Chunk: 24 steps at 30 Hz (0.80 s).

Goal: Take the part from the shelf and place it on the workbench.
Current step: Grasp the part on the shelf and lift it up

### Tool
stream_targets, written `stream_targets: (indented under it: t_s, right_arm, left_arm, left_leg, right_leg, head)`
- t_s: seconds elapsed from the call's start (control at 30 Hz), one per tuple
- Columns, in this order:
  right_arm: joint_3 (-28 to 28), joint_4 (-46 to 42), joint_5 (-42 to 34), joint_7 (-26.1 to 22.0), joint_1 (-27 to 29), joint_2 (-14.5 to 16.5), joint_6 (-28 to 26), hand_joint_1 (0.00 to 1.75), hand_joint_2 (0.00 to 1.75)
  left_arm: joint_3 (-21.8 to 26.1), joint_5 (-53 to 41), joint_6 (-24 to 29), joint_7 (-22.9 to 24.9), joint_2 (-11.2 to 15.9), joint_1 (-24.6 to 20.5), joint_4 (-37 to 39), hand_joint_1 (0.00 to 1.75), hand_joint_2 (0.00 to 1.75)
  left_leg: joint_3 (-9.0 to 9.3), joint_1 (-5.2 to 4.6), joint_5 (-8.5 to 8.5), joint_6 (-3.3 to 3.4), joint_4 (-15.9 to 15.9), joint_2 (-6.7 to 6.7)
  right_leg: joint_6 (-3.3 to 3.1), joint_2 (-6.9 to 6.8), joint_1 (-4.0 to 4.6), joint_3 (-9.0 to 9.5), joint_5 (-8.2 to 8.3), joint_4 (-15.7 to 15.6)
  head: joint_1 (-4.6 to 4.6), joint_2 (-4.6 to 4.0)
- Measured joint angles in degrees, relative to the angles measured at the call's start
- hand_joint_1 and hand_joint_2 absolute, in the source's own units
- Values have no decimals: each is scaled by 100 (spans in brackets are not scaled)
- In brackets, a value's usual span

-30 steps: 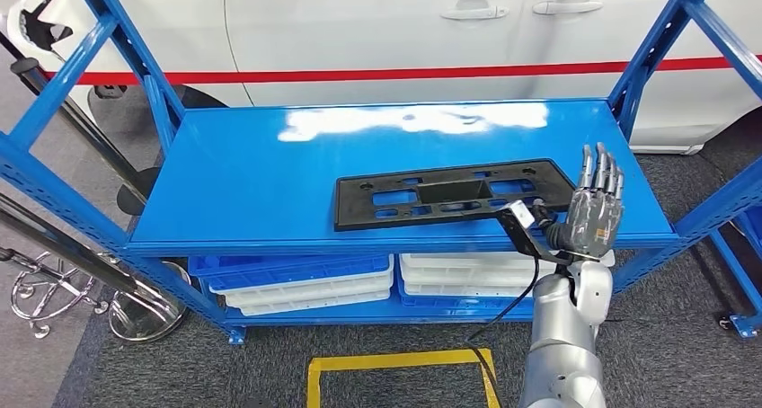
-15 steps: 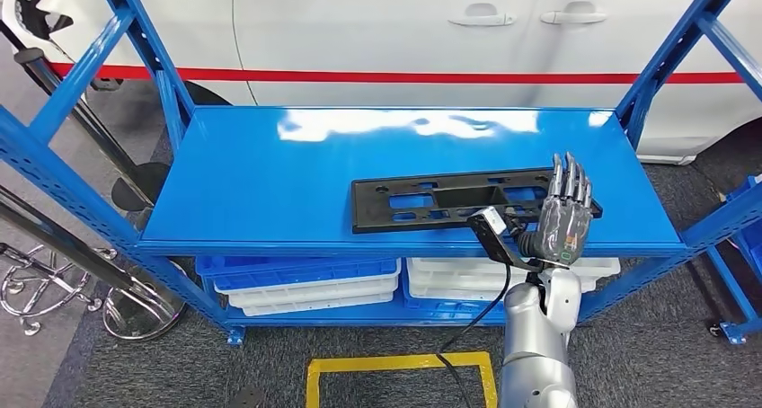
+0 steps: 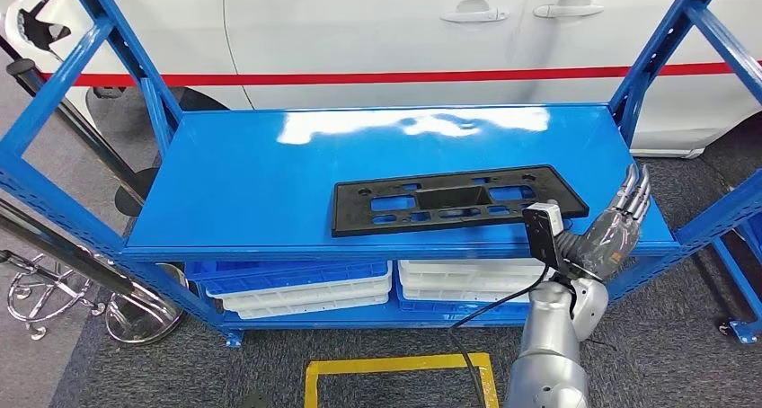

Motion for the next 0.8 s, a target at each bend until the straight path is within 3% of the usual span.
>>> stream_targets:
  t_s: [0.03, 0.07, 0.17, 0.23, 0.33, 0.4, 0.47, 0.5, 0.53, 0.57, 0.63, 0.7, 0.8]
  right_arm:
    - [53, -69, -77, 0, 55, 11, 1, 0, 175]
    - [98, -131, -120, 0, 101, 20, 1, 0, 175]
    - [210, -277, -150, -1, 168, 45, 1, 0, 175]
    - [261, -339, -136, -1, 206, 56, 1, 0, 175]
    - [293, -399, -111, -1, 253, 64, 1, 0, 175]
    - [300, -420, -103, -2, 266, 65, 1, 0, 175]
    - [300, -423, -101, -1, 302, 64, 2, 0, 175]
    - [300, -423, -101, -1, 328, 64, 2, 0, 175]
    - [300, -423, -101, -1, 350, 64, 2, 0, 175]
    - [300, -423, -97, -1, 364, 65, 3, 0, 175]
    - [300, -422, -77, -1, 367, 64, 3, 0, 175]
    - [300, -420, -42, -1, 361, 63, 3, 0, 175]
    - [300, -412, -4, -1, 359, 58, 3, 0, 175]
  left_arm:
    - [1, 10, 2, -2, 3, 17, 0, 0, 0]
    - [1, 15, 3, -4, 9, 29, 0, 0, 0]
    - [3, 32, 8, 9, 33, 30, 0, 0, 0]
    - [8, 50, 15, 54, 42, 26, 0, 0, 0]
    - [10, 66, 21, 91, 42, 43, 0, 0, 0]
    - [12, 75, 21, 72, 43, 44, 0, 0, 0]
    - [15, 79, 20, 47, 44, 44, 0, 0, 0]
    - [17, 79, 20, 41, 44, 47, 0, 0, 0]
    - [19, 81, 19, 37, 44, 52, 0, 0, 0]
    - [21, 83, 18, 32, 44, 56, 0, 0, 0]
    - [24, 86, 16, 17, 43, 60, 0, 0, 0]
    - [27, 87, 16, 3, 42, 57, 0, 0, 0]
    - [29, 84, 26, -11, 42, 55, 0, 0, 0]
  left_leg:
    - [-41, 0, 50, 0, 58, 0]
    - [31, 0, 208, 10, -121, 0]
    - [555, -15, 749, 89, -1247, -5]
    - [681, -41, 820, 136, -1537, -15]
    - [679, -25, 859, 231, -1615, -12]
    - [677, -1, 905, 320, -1681, 2]
    - [642, -18, 929, 357, -1683, 9]
    - [623, -23, 940, 360, -1678, 10]
    - [606, -27, 948, 359, -1669, 10]
    - [593, -28, 955, 354, -1656, 9]
    - [577, -28, 953, 333, -1617, 6]
    - [559, -38, 950, 282, -1577, 4]
    - [545, -50, 974, 184, -1570, 0]
  right_leg:
    - [0, 2, 2, 6, -5, 2]
    - [1, 5, 4, 17, -10, 5]
    - [32, 19, 19, 46, -19, 19]
    - [86, 21, 31, 34, -2, 22]
    - [192, 13, 30, 14, -45, 41]
    - [228, 10, 27, -138, -339, 412]
    - [243, 10, 20, -432, -753, 1123]
    - [251, 9, 19, -544, -865, 1416]
    - [256, 9, 18, -572, -863, 1534]
    - [255, 8, 17, -488, -751, 1435]
    - [232, 6, 17, -65, -415, 719]
    - [191, 7, 44, 266, -247, 129]
    - [119, 10, 63, 304, -234, -12]
  head:
    - [0, 0]
    - [0, -1]
    - [1, 0]
    - [2, 0]
    - [2, 1]
    - [3, 1]
    - [3, 1]
    - [3, 1]
    - [3, 0]
    - [3, 0]
    - [2, 0]
    - [2, 0]
    - [2, 1]
